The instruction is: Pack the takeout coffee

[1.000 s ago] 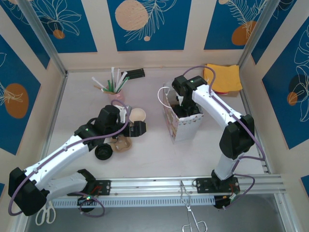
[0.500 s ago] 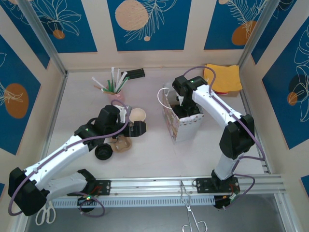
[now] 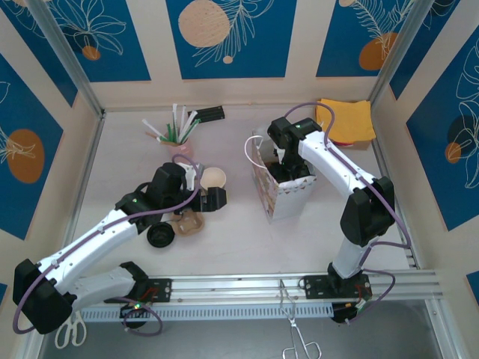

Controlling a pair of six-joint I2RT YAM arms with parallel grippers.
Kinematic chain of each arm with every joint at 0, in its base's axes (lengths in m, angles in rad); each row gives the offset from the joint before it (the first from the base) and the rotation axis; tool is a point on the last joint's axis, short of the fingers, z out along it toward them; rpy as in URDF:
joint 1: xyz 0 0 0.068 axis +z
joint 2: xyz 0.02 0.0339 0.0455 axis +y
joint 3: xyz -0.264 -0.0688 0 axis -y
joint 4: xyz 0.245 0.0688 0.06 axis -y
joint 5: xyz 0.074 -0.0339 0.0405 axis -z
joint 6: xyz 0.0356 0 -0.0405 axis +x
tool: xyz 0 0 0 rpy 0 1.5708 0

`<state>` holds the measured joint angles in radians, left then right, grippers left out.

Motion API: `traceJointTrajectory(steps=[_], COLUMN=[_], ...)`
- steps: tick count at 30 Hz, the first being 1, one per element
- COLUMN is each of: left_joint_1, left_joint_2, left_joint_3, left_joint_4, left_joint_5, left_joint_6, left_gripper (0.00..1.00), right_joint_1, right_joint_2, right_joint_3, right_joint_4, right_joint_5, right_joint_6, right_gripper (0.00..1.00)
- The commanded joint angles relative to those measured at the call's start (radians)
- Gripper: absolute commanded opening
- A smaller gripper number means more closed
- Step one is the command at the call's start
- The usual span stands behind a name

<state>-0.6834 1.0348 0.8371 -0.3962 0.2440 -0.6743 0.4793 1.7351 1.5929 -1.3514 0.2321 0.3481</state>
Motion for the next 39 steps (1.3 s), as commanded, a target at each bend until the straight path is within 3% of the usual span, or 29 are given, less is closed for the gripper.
traceJointTrajectory(steps=[1,39], left_joint_1=[-0.013,-0.016], left_joint_2=[-0.019,-0.038], left_joint_3=[-0.008,-0.006], left_joint_4=[0.009,-0.013], left_joint_5=[0.02,0.023], left_joint_6=[0.0,-0.009], left_gripper=[1.0,1.0], right_joint_1=[-0.006,-0.01], right_joint_2=[-0.024,-0.027], right_joint_3=[-0.019,-0.079], right_joint_4=[0.004,0.051], right_joint_5=[-0.008,-0.014], right_joint_6=[-0.006,-0.007], right_gripper=[0.69,0.69])
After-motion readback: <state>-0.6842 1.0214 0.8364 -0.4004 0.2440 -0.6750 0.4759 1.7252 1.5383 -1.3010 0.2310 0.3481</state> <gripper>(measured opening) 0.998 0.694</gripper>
